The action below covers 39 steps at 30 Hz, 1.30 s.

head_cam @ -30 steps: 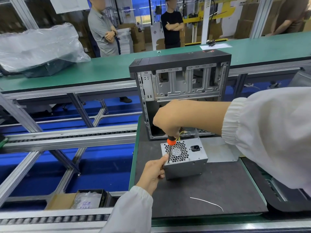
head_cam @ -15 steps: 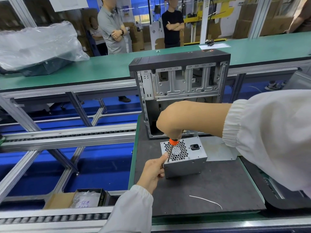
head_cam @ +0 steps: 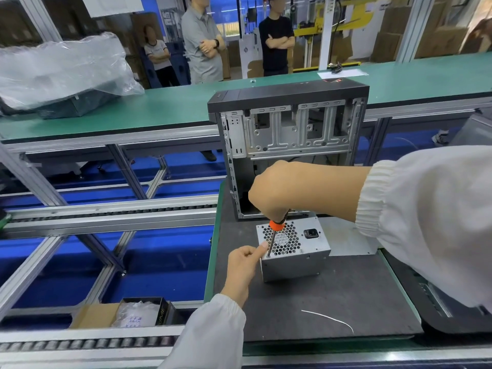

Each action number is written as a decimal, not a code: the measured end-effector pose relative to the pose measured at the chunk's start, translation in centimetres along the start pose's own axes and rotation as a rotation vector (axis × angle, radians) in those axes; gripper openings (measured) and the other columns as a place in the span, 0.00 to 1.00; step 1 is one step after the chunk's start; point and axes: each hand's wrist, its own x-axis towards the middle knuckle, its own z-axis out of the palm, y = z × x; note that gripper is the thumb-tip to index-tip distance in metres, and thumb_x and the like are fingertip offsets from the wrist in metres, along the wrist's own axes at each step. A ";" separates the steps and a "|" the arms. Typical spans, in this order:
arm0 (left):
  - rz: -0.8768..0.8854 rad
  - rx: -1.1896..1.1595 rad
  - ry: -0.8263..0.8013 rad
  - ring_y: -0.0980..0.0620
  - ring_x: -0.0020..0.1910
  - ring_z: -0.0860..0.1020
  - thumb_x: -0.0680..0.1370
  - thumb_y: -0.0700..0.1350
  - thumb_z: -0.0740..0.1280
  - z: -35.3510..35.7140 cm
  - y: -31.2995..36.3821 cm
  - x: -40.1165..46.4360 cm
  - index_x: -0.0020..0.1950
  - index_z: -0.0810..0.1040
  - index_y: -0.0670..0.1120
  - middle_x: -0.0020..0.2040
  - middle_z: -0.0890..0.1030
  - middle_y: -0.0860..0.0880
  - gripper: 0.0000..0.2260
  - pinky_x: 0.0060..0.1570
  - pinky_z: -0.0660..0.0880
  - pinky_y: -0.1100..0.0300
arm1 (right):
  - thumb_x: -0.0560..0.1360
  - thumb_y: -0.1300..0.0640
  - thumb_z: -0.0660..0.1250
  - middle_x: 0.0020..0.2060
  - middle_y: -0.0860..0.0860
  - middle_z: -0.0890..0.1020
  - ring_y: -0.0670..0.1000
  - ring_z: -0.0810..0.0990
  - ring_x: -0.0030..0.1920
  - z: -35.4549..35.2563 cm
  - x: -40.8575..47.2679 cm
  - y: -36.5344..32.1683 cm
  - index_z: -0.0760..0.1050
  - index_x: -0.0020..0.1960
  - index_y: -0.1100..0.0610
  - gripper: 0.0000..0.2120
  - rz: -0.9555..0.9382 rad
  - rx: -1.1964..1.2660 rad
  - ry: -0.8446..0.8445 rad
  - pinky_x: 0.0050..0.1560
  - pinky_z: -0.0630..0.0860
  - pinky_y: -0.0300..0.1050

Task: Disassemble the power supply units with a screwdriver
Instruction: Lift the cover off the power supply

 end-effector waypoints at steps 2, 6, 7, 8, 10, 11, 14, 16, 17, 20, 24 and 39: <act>0.144 0.028 0.095 0.53 0.31 0.66 0.75 0.50 0.73 -0.2 -0.3 -0.1 0.36 0.76 0.45 0.30 0.69 0.51 0.12 0.33 0.65 0.63 | 0.78 0.53 0.65 0.35 0.50 0.67 0.53 0.71 0.38 0.1 0.9 -0.1 0.68 0.53 0.55 0.09 0.006 0.012 0.008 0.29 0.66 0.42; 0.446 0.118 -0.044 0.59 0.28 0.61 0.76 0.37 0.68 -2.0 -0.6 -0.7 0.47 0.81 0.53 0.28 0.61 0.58 0.10 0.31 0.62 0.73 | 0.75 0.55 0.69 0.34 0.50 0.68 0.50 0.67 0.31 0.9 1.9 -0.3 0.67 0.43 0.57 0.11 0.040 0.090 0.060 0.29 0.65 0.43; 0.475 0.179 -0.112 0.59 0.29 0.60 0.76 0.37 0.68 -2.3 -0.8 -0.8 0.49 0.82 0.54 0.29 0.61 0.58 0.12 0.33 0.62 0.73 | 0.75 0.57 0.69 0.33 0.50 0.68 0.50 0.67 0.30 1.2 2.1 -0.3 0.66 0.39 0.58 0.13 0.042 0.115 0.104 0.29 0.65 0.42; 0.483 0.225 -0.170 0.59 0.30 0.61 0.75 0.38 0.70 -2.5 -0.8 -0.9 0.51 0.82 0.55 0.30 0.62 0.58 0.12 0.35 0.62 0.72 | 0.74 0.60 0.68 0.32 0.50 0.68 0.50 0.66 0.29 1.5 2.2 -0.2 0.64 0.35 0.57 0.14 0.035 0.137 0.144 0.29 0.65 0.42; 0.483 0.288 -0.219 0.58 0.32 0.62 0.75 0.41 0.72 -2.4 -0.9 -0.8 0.53 0.82 0.54 0.32 0.64 0.58 0.10 0.37 0.63 0.69 | 0.74 0.63 0.65 0.31 0.50 0.68 0.49 0.65 0.28 1.7 2.3 -0.1 0.62 0.33 0.56 0.15 0.028 0.172 0.199 0.30 0.64 0.41; 0.494 0.309 -0.214 0.59 0.32 0.61 0.75 0.41 0.73 -2.3 -0.8 -0.8 0.53 0.83 0.53 0.31 0.64 0.58 0.09 0.36 0.62 0.70 | 0.75 0.63 0.63 0.31 0.50 0.67 0.49 0.64 0.28 1.9 2.4 0.0 0.61 0.33 0.57 0.15 0.027 0.193 0.217 0.30 0.64 0.41; 0.528 0.306 -0.179 0.59 0.29 0.61 0.75 0.41 0.73 -2.0 -0.4 -0.8 0.50 0.84 0.51 0.27 0.65 0.59 0.07 0.33 0.61 0.73 | 0.74 0.64 0.62 0.31 0.51 0.66 0.49 0.64 0.28 2.3 2.6 0.1 0.61 0.32 0.56 0.15 0.036 0.218 0.212 0.30 0.63 0.41; 0.521 0.284 -0.166 0.59 0.28 0.61 0.75 0.41 0.73 -1.9 -0.2 -0.7 0.48 0.85 0.52 0.29 0.67 0.59 0.06 0.33 0.61 0.72 | 0.75 0.65 0.61 0.32 0.51 0.66 0.49 0.63 0.28 2.5 2.8 0.2 0.61 0.32 0.56 0.15 0.048 0.227 0.212 0.30 0.62 0.41; 0.509 0.269 -0.167 0.59 0.28 0.61 0.74 0.41 0.74 -1.8 -0.1 -0.6 0.47 0.85 0.52 0.28 0.68 0.59 0.06 0.33 0.61 0.72 | 0.75 0.65 0.61 0.32 0.51 0.65 0.49 0.63 0.28 2.6 2.8 0.3 0.60 0.32 0.57 0.16 0.050 0.231 0.213 0.30 0.62 0.41; 0.484 0.241 -0.171 0.61 0.27 0.63 0.74 0.40 0.74 -1.6 0.0 -0.7 0.46 0.85 0.49 0.27 0.70 0.61 0.05 0.32 0.62 0.73 | 0.77 0.64 0.61 0.31 0.51 0.65 0.49 0.62 0.28 2.9 2.5 0.5 0.58 0.33 0.57 0.17 0.049 0.237 0.220 0.29 0.62 0.41; 0.452 0.191 -0.132 0.60 0.25 0.59 0.73 0.39 0.75 -1.4 0.0 -0.5 0.43 0.85 0.47 0.22 0.64 0.59 0.03 0.30 0.59 0.74 | 0.76 0.64 0.62 0.31 0.51 0.66 0.49 0.64 0.28 3.3 2.3 0.8 0.60 0.33 0.56 0.16 0.065 0.248 0.224 0.29 0.63 0.41; 0.269 0.196 -0.011 0.59 0.27 0.62 0.82 0.49 0.61 -0.5 1.7 1.1 0.42 0.68 0.48 0.30 0.66 0.55 0.10 0.28 0.62 0.67 | 0.78 0.55 0.66 0.52 0.51 0.76 0.54 0.73 0.47 4.5 0.7 1.8 0.71 0.66 0.55 0.17 0.132 0.134 -0.065 0.35 0.70 0.45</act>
